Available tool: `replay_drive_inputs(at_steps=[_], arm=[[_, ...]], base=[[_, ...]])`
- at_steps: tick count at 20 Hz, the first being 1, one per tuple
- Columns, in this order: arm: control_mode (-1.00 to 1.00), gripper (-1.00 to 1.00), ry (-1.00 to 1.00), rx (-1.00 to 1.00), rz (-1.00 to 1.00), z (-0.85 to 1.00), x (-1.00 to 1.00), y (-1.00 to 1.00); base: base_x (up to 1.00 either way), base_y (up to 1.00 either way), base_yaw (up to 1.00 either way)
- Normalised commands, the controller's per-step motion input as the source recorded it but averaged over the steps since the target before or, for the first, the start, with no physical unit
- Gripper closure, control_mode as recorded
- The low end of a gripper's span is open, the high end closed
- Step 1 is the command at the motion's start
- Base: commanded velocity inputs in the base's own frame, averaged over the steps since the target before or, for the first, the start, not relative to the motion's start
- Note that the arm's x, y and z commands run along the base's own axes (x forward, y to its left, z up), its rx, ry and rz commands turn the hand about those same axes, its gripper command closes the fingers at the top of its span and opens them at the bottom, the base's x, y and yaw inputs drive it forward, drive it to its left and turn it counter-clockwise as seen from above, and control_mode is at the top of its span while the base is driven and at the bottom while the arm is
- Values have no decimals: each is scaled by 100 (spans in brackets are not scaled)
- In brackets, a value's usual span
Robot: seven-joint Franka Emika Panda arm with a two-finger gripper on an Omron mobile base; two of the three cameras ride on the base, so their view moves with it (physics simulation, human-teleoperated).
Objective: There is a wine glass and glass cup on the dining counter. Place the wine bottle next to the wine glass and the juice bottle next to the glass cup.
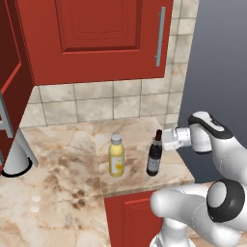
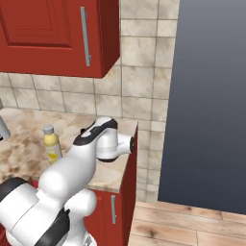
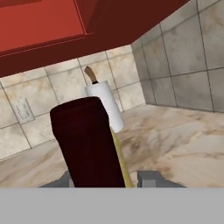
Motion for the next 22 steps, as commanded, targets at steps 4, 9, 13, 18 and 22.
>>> replay_drive_inputs(at_steps=[4,9,13,18,22], arm=[[-100,100,2,2,-3,39,0,-4],[-100,100,6,1,0,69,-26,-22],[-100,100,-4,-2,0,57,-52,-27],[-100,100,-10,-5,1,44,-54,-24],[-100,100,-2,-10,0,23,-48,-6]], base=[[0,0,0],[0,0,0],[0,0,0],[0,0,0],[0,0,0]])
